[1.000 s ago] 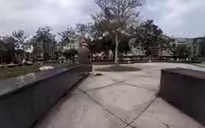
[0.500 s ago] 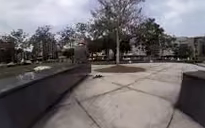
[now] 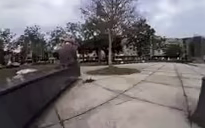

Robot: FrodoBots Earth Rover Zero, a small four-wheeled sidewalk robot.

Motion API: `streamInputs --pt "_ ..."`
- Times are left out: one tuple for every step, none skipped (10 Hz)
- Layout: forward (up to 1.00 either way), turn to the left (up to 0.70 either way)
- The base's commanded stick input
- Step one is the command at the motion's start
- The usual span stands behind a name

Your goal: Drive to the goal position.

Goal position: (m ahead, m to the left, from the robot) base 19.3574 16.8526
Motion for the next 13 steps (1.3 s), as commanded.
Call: streamInputs --pt "0.85 -0.34" --pt "0.85 -0.34" --pt "0.85 -0.34" --pt "0.85 -0.34" --pt "0.85 -0.34" --pt "0.85 -0.34" --pt "0.85 -0.34" --pt "0.85 -0.34" --pt "0.85 -0.34" --pt "0.85 -0.34" --pt "0.85 -0.34" --pt "0.85 -0.28" --pt "0.85 0.0"
